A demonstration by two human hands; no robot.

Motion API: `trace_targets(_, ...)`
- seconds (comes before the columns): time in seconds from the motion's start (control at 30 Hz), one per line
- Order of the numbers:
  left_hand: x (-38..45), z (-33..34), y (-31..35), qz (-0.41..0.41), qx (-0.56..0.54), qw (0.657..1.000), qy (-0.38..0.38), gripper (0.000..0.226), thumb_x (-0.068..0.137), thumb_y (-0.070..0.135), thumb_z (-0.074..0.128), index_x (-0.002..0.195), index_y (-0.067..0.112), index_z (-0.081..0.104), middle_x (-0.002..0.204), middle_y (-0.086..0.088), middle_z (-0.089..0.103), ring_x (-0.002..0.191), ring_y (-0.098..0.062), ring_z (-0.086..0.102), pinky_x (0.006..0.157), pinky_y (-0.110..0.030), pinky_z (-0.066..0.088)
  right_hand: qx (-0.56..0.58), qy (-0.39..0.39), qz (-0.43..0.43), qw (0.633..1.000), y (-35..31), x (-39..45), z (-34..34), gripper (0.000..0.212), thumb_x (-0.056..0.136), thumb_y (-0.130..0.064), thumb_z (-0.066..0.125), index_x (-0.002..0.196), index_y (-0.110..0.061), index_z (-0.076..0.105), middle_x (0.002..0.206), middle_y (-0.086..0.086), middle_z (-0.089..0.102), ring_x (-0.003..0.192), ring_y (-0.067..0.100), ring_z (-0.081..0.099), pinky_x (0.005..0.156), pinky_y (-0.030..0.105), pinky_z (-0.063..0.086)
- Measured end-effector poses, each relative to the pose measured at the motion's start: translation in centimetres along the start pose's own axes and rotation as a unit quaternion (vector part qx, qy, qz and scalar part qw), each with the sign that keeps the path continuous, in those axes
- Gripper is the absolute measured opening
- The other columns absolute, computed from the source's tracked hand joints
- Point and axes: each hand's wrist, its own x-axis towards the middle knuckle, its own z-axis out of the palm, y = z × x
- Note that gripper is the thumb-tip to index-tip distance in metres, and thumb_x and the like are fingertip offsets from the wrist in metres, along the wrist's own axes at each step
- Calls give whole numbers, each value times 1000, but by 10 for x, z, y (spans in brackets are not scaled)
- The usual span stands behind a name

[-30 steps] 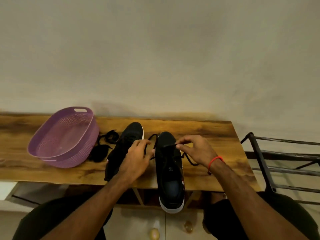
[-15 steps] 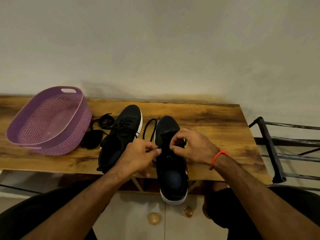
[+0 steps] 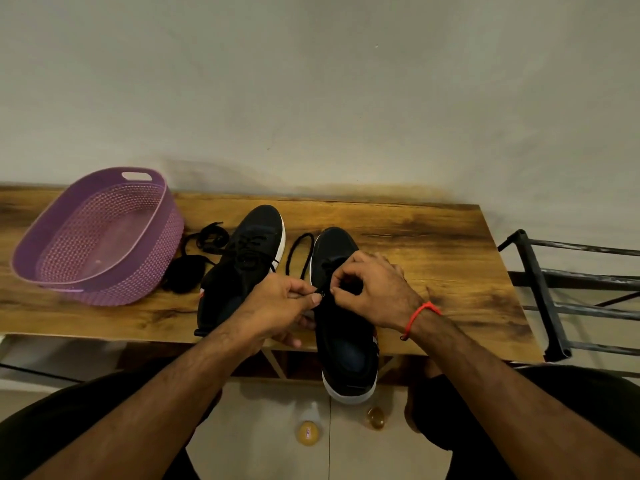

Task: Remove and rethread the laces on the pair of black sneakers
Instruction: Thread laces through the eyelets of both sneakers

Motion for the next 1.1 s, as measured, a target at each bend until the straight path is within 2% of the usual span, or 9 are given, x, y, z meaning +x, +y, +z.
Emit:
trace_targets(0.27,-1,0,2,1,6,1000,-1,10,98,19,65,104,17,73,92,0,78,84,-16,76,46,-28,53,-26,-18,-4,1000,-2,0,0,9,88,-49,62,89,-41,59,105,-16,50,115,11,38,102,46,30)
trace_targets(0.5,0,1,0,12,-22,999,23,12,99,30,64,99,22,74,91,0,77,78,-14,76,47,-26,52,-7,-27,-3,1000,-2,1,-1,8,89,-45,63,91,-40,58,110,-15,50,121,13,36,102,46,28)
trace_targets(0.6,3,3,3,23,-9,998,56,8,96,26,68,94,21,74,91,-1,76,77,-16,76,47,-28,53,7,-12,-3,1000,-1,-1,0,14,90,-44,60,102,-39,56,115,-13,49,121,14,35,102,46,29)
trace_targets(0.7,4,-8,11,56,-31,992,112,9,98,24,64,100,19,71,99,-1,75,78,-16,76,50,-31,56,12,5,-17,1000,-2,-2,1,25,94,-50,54,118,-43,57,129,-12,46,127,15,30,104,44,26)
trace_targets(0.8,-2,-24,25,151,-117,969,159,16,105,22,50,111,12,61,105,-5,77,86,-23,76,64,-36,58,-20,-9,-30,999,-6,-2,3,34,95,-57,50,124,-43,60,141,-12,41,136,16,21,106,43,20)
trace_targets(0.87,-9,-35,35,249,-201,928,190,20,109,23,42,114,8,53,106,-7,77,93,-28,75,71,-37,57,-37,-21,-35,998,-8,-2,6,35,95,-57,51,124,-39,62,143,-12,41,139,18,18,108,45,20)
trace_targets(0.93,-14,-47,43,311,-257,884,237,16,110,26,39,113,13,49,107,-9,76,93,-28,74,69,-33,57,-31,-23,-38,999,-8,-1,9,34,95,-55,53,121,-36,65,142,-14,42,140,19,19,109,46,21)
trace_targets(1.0,-9,-57,39,283,-256,881,279,14,109,26,42,113,15,50,110,-7,76,89,-24,75,63,-29,55,-13,-8,-43,999,-9,0,11,30,94,-52,57,117,-35,67,138,-16,45,138,17,20,106,41,20)
trace_targets(1.1,-1,-62,26,116,-150,954,234,26,102,20,57,128,18,52,118,-4,70,89,-20,74,57,-29,57,81,74,-54,992,-15,2,12,24,89,-48,65,107,-33,72,124,-17,53,129,17,34,103,38,27)
